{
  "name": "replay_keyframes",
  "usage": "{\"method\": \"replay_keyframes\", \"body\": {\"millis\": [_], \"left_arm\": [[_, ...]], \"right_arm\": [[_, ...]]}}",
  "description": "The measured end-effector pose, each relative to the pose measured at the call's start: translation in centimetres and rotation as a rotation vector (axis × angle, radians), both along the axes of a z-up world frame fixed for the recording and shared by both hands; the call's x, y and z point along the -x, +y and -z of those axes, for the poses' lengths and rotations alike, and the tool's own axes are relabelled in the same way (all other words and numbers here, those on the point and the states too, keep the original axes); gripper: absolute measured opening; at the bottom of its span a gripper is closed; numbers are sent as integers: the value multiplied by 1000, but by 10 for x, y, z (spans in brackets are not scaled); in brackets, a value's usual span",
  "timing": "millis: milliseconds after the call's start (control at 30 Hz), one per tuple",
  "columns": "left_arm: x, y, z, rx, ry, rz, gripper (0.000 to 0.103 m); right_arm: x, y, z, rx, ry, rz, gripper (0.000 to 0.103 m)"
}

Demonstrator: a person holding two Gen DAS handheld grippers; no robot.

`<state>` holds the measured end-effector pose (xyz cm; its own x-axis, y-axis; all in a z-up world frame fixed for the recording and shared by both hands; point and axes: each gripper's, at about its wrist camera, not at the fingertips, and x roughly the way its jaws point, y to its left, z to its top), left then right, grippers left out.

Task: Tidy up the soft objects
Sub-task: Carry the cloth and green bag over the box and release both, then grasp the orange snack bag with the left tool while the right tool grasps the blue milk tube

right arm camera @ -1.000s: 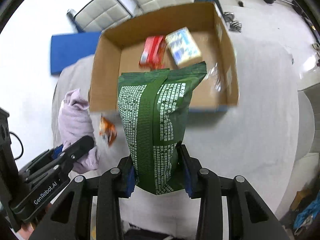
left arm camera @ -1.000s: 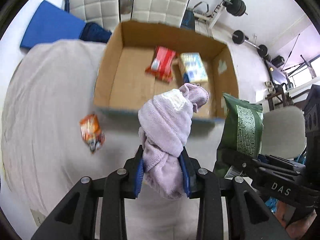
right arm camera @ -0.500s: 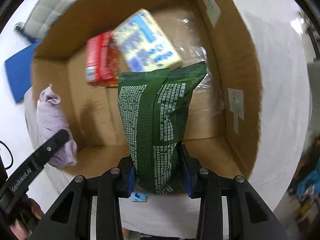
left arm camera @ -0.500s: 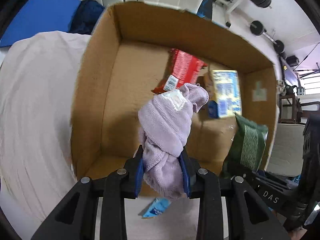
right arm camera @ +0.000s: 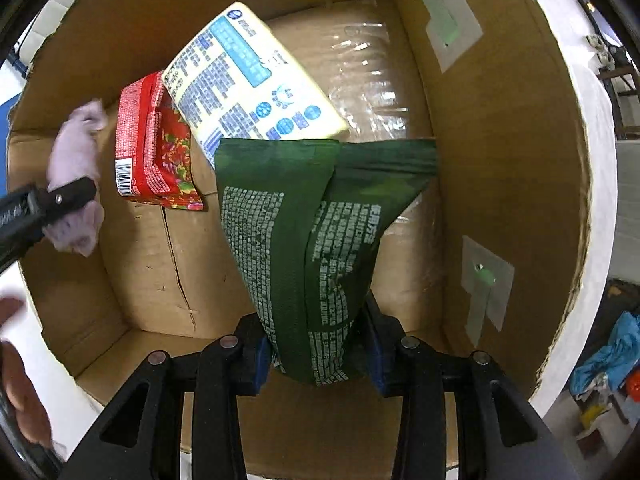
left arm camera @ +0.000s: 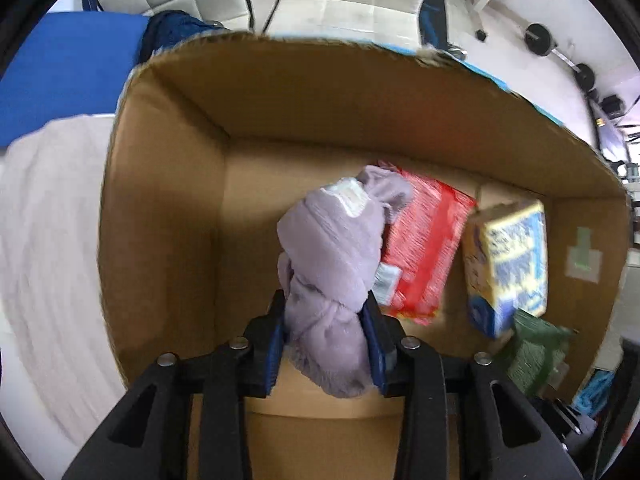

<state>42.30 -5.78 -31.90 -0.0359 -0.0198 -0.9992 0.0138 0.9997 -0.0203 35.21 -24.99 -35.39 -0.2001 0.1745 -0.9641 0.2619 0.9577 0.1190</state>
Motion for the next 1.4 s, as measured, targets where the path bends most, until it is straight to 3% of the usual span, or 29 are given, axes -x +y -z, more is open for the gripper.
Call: {"method": "replay_keyframes", "body": {"millis": [100, 167, 333, 467, 533, 600, 633, 1000, 1400], "left_arm": [[-5, 1, 0, -3, -7, -3, 35], [-3, 2, -4, -8, -23, -3, 44], [0, 6, -11, -18, -49, 2, 67], [2, 6, -22, -22, -79, 3, 84], [5, 8, -29, -24, -93, 6, 88], [10, 7, -39, -26, -111, 11, 95], [13, 9, -42, -26, -120, 8, 98], [75, 9, -82, -2, -232, 42, 98], [146, 27, -140, -8, -380, 41, 98]], "right_arm": [[-1, 1, -11, 11, -10, -14, 52], [-2, 3, -16, 18, -21, -15, 68], [-6, 3, -29, 21, -36, -19, 68], [-5, 4, -44, 32, -51, -28, 77], [-5, 6, -50, 37, -65, -34, 80], [0, 5, -60, 38, -76, -39, 90], [2, 7, -65, 43, -82, -46, 101], [35, 32, -135, 110, -234, -111, 103], [80, 35, -180, 136, -420, -102, 103]]}}
